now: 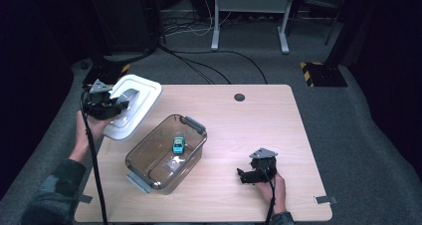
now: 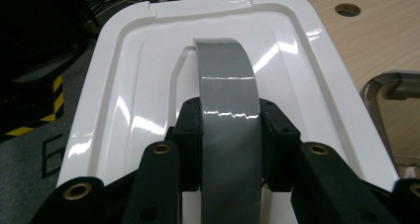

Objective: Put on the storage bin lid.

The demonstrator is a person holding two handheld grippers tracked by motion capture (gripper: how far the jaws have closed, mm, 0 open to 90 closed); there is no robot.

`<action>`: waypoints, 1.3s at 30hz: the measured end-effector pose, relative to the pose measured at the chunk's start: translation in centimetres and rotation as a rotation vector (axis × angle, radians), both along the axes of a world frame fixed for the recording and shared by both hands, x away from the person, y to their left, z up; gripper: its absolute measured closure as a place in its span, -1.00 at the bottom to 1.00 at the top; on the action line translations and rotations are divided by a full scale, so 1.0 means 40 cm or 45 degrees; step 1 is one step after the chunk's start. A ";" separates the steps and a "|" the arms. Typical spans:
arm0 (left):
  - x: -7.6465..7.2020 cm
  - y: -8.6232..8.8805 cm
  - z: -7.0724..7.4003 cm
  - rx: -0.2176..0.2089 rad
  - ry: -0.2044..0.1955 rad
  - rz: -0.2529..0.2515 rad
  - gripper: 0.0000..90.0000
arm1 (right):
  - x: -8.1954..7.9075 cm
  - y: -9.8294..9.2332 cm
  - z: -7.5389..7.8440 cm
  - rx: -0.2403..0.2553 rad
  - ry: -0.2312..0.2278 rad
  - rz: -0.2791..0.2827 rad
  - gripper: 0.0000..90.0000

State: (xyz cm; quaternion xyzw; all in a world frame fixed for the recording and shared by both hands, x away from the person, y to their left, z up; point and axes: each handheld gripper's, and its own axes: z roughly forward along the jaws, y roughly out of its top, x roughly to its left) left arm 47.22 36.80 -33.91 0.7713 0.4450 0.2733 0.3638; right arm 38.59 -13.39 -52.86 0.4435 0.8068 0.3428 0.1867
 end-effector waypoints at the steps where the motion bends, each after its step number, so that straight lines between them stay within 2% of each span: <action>1: -0.003 -0.002 0.004 -0.002 0.003 -0.005 0.48 | 0.000 0.000 0.000 0.000 0.000 0.000 -0.94; 14: -0.045 -0.045 0.045 -0.007 0.007 -0.082 0.48 | 0.000 0.000 0.000 0.000 0.000 0.000 -0.94; 31: -0.098 -0.107 0.068 -0.028 0.008 -0.196 0.48 | 0.000 0.000 0.000 -0.001 -0.001 0.000 -0.94; 39: -0.123 -0.139 0.069 -0.016 0.022 -0.250 0.48 | 0.000 0.000 0.000 -0.001 -0.001 0.000 -0.94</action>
